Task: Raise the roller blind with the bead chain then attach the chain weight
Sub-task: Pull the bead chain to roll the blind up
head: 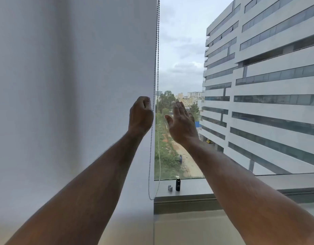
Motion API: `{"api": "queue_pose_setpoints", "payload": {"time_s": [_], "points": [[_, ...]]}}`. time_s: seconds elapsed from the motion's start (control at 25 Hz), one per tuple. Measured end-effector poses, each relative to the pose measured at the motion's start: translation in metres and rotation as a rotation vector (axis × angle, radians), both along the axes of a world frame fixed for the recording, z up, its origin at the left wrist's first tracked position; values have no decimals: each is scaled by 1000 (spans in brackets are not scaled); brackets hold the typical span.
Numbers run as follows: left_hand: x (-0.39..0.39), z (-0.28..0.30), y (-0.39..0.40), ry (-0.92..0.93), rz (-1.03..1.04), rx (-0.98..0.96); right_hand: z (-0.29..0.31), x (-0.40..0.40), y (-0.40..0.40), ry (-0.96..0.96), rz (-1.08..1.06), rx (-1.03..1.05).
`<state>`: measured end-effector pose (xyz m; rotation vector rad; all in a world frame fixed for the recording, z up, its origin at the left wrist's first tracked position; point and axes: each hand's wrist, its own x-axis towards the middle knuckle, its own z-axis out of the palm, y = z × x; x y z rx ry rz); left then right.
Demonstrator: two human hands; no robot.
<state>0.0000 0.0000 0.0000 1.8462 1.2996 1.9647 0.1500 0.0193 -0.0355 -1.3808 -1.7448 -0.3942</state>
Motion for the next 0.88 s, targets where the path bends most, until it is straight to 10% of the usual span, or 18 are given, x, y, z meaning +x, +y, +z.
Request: {"api": "queue_pose_setpoints", "payload": {"time_s": [0.4, 0.88], "points": [[19, -1, 16, 44, -180, -298, -12, -4, -7, 12, 43, -1], [22, -42, 7, -164, -167, -63, 24, -23, -24, 341, 224, 124]]}}
